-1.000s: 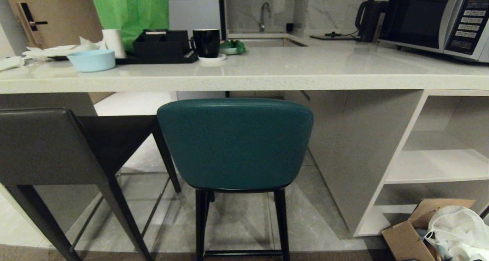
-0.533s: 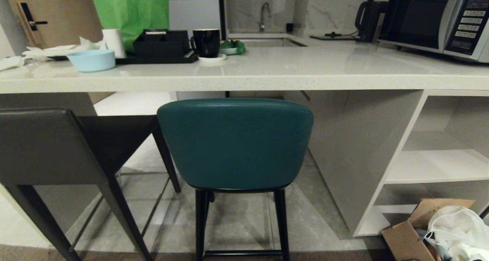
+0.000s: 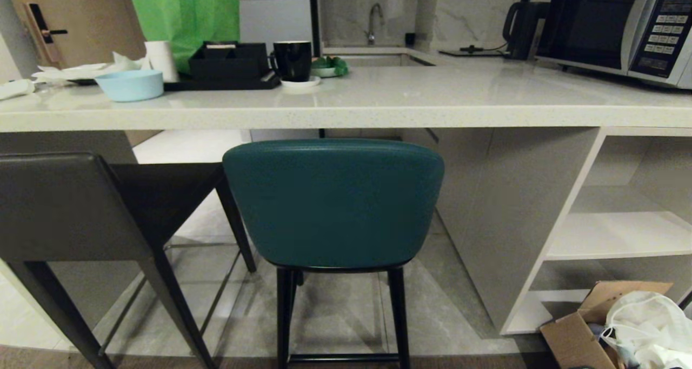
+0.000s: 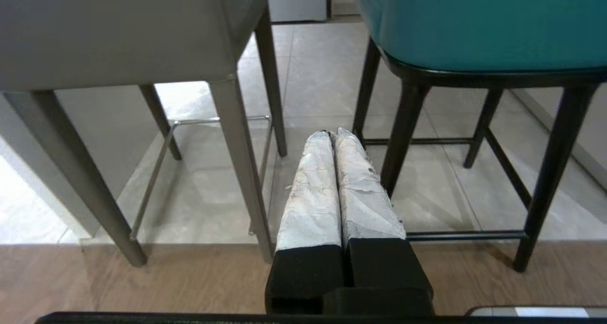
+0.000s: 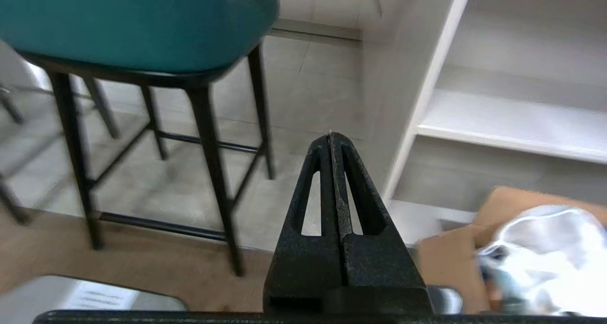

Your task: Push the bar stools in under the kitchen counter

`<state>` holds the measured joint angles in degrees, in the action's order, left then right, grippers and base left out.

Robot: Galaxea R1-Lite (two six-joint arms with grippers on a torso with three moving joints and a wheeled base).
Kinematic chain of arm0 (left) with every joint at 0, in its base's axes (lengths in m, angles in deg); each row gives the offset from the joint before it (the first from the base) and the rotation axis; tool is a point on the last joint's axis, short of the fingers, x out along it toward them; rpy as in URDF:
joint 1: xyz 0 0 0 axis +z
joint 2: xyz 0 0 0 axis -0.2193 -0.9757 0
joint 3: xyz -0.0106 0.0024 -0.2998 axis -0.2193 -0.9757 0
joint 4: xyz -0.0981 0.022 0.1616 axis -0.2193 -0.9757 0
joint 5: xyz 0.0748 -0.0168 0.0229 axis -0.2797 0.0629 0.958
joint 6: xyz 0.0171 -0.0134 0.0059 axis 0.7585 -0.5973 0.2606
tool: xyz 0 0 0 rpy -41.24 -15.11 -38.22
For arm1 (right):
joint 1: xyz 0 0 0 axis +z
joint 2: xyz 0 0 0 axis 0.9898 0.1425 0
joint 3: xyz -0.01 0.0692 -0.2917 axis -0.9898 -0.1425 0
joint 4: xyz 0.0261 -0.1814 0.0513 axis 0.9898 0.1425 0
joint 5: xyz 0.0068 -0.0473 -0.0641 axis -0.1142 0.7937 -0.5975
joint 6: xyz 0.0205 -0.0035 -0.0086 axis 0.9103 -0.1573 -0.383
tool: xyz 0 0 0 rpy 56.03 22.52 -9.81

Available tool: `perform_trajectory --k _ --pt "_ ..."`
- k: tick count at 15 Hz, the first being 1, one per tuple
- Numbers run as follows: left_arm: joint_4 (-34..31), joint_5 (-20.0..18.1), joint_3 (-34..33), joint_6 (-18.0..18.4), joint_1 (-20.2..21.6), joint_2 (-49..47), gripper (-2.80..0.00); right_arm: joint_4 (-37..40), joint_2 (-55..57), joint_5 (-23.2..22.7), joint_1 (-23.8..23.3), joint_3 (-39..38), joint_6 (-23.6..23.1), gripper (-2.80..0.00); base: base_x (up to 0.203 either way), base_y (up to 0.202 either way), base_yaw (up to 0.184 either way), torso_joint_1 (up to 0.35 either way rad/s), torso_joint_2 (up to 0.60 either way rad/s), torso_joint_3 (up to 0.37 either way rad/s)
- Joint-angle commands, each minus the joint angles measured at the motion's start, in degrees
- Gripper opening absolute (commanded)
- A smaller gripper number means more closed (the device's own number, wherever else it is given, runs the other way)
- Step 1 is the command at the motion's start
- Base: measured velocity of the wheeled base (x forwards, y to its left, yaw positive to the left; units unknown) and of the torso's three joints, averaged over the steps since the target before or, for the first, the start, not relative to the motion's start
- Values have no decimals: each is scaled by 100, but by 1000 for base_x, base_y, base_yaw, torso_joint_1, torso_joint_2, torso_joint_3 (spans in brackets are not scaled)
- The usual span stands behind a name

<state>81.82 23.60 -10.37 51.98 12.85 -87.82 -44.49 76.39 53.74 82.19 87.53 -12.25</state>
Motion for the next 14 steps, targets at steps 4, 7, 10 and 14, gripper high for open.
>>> perform_trajectory --k 4,7,10,14 --pt "5 57 -42 -102 -4 -1 -280 -27 13 523 -3 -284 -343 -280 0 0 0 0 0 0" --pt "5 22 -42 -108 -1 -1 -280 -37 13 568 0 -284 204 -280 0 0 0 0 0 0" --pt "5 4 -42 -109 -1 -1 -280 -41 13 755 5 -284 407 -280 0 0 0 0 0 0" --pt "-4 37 -42 -135 -1 -1 -280 -46 13 756 -3 -284 420 -280 0 0 0 0 0 0"
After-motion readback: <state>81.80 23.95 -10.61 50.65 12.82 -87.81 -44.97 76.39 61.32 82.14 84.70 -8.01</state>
